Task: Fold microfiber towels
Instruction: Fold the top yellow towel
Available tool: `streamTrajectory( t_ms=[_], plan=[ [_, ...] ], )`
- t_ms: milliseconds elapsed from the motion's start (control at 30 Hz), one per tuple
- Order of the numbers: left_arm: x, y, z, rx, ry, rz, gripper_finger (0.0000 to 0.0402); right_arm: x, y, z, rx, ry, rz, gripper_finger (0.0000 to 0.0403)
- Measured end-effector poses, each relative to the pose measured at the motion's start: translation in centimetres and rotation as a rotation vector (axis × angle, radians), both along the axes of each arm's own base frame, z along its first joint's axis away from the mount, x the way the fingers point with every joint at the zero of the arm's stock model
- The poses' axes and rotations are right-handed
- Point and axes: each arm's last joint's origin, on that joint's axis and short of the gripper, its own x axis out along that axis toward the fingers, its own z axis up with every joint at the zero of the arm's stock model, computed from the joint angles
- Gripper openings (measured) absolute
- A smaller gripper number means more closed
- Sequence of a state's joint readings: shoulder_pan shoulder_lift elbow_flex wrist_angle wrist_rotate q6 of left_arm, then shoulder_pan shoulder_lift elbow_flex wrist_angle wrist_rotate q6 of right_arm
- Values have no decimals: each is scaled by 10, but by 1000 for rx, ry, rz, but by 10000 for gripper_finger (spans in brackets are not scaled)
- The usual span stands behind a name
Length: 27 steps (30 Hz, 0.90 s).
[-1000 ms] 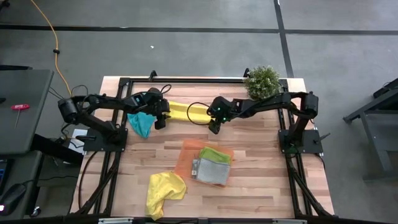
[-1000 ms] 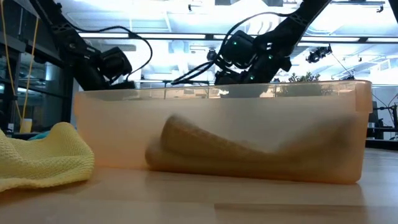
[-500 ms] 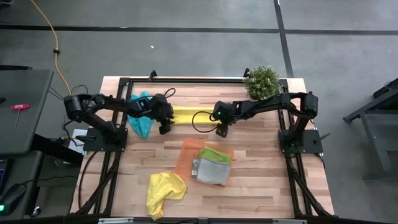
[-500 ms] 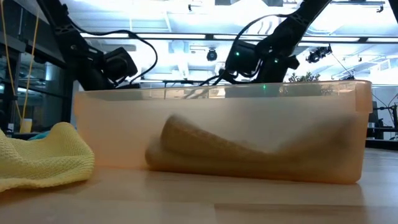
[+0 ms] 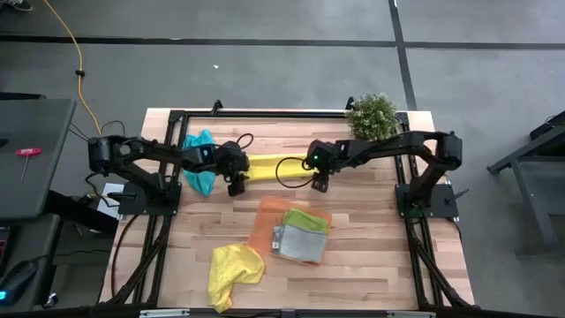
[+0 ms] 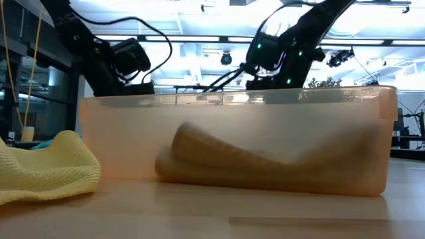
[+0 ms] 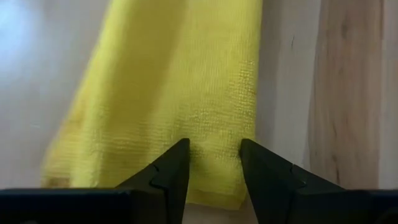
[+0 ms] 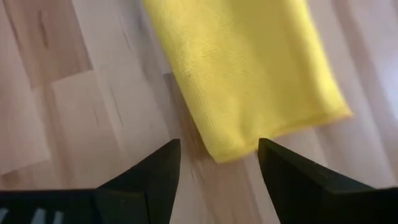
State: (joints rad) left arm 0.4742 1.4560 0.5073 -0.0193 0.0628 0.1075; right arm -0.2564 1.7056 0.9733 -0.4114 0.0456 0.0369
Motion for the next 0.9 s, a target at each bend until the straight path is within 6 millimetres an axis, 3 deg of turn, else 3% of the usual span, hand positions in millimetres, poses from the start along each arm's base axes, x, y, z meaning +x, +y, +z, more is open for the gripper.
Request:
streamTrajectory(
  t_ms=[233, 333, 567, 733, 900],
  plan=[
    [-12, 7, 24, 44, -11, 8, 133, -20, -4, 32, 1, -22, -42, 208],
    [-19, 9, 34, 55, -29, 36, 133, -30, -11, 35, 52, -66, -86, 208],
    [-28, 18, 49, -37, -188, 69, 133, -62, -28, 0, 396, -303, -438, 208],
    [-33, 20, 42, -102, -256, 102, 133, -71, -31, -18, 602, -415, -719, 208],
    [-39, 13, 30, -171, -205, 146, 133, -72, -30, -19, 645, -432, -798, 208]
  ],
)
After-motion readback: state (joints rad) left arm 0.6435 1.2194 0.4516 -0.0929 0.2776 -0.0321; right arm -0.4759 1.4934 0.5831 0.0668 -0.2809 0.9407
